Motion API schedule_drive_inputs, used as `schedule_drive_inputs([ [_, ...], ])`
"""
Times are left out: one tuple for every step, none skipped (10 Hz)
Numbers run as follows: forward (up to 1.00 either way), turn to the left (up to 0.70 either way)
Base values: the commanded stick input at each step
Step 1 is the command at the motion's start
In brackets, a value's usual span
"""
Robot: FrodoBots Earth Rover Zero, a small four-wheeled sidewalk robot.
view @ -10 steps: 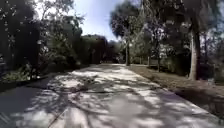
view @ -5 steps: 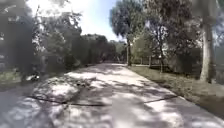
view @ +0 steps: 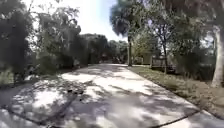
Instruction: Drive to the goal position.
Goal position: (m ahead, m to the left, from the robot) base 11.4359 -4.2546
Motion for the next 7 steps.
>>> schedule_drive_inputs([
  [0.85,0.00],
  [0.85,0.00],
  [0.85,0.00],
  [0.85,0.00],
  [0.85,0.00],
  [0.85,0.00],
  [0.85,0.00],
])
